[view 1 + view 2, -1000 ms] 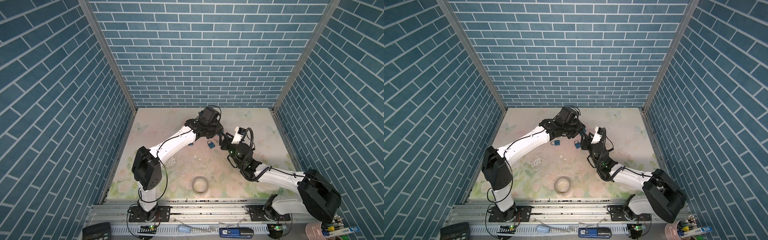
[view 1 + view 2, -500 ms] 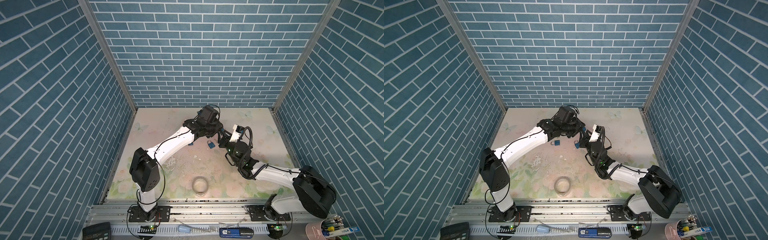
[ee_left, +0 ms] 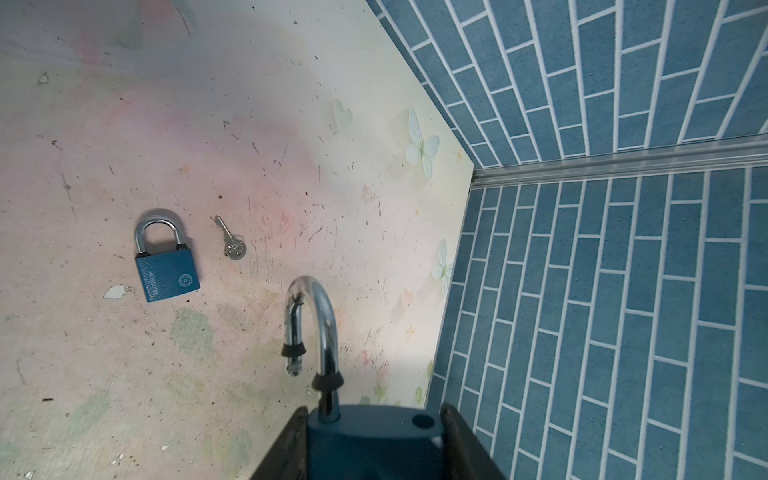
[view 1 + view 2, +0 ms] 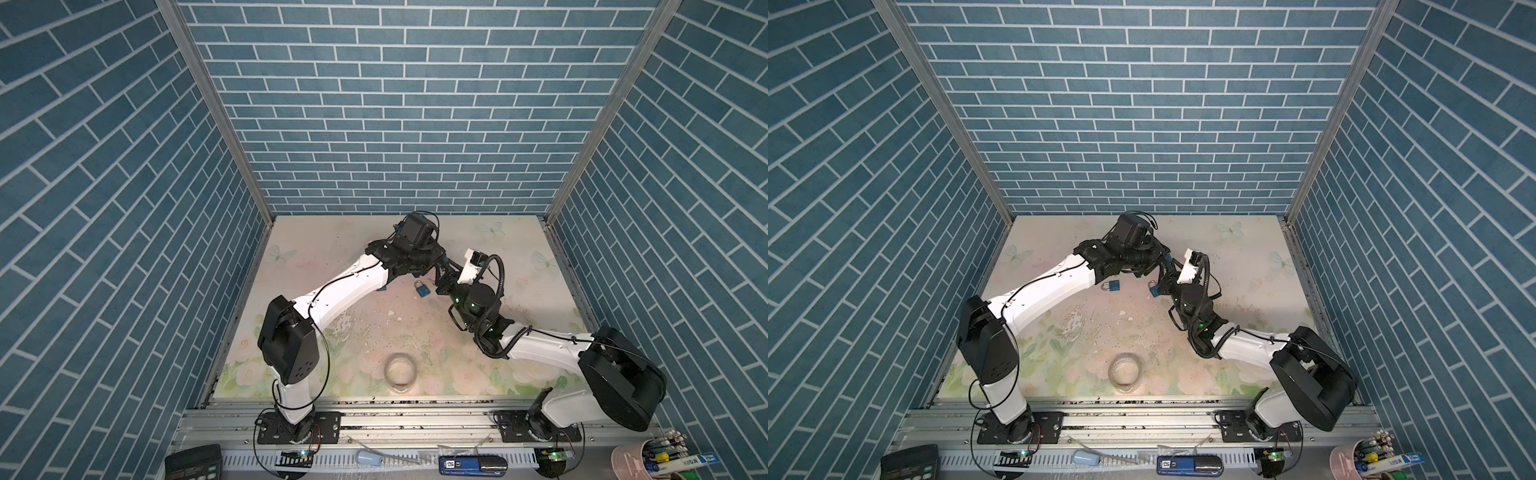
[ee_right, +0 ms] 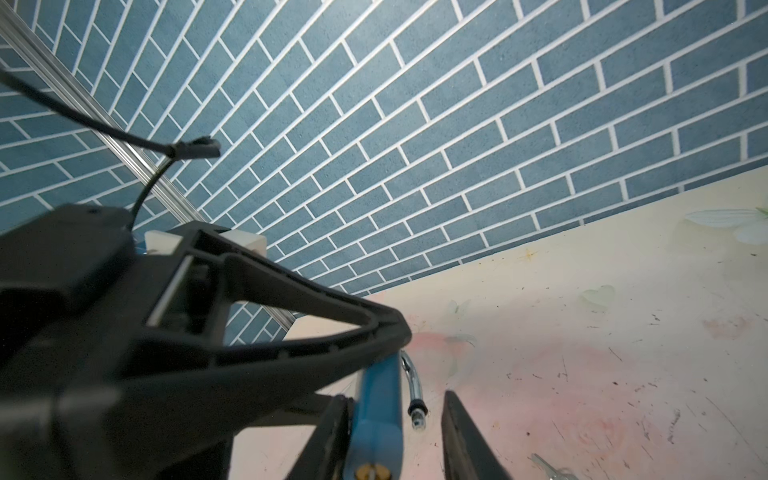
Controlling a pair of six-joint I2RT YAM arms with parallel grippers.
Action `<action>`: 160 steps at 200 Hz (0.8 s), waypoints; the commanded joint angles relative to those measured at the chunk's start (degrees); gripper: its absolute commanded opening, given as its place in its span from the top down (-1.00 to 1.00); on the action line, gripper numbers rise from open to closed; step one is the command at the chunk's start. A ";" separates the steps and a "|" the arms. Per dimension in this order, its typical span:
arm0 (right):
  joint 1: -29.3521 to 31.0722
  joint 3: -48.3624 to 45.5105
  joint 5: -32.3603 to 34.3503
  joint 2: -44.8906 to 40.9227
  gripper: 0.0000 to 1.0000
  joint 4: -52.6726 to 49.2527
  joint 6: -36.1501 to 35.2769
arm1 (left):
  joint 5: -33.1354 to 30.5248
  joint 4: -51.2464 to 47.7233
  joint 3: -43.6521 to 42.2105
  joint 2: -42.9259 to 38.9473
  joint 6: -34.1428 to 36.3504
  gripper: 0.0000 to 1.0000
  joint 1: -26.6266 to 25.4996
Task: Lock with the key
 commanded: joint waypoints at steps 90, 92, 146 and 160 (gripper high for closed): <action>-2.05 0.48 -0.27 -1.12 0.47 0.06 -0.34 | 0.83 3.24 -1.72 -3.24 -0.60 0.74 0.38; -2.09 0.51 -0.30 -1.10 0.49 0.10 -0.28 | 0.87 3.27 -1.71 -3.31 -0.60 0.74 0.38; -4.01 0.12 -5.04 -2.21 1.00 -0.19 0.63 | 1.34 3.94 -3.64 -4.70 0.20 0.27 0.44; -5.19 -0.42 -8.24 -3.63 1.00 -0.07 0.46 | 1.14 4.48 -5.38 -5.93 0.38 0.14 0.61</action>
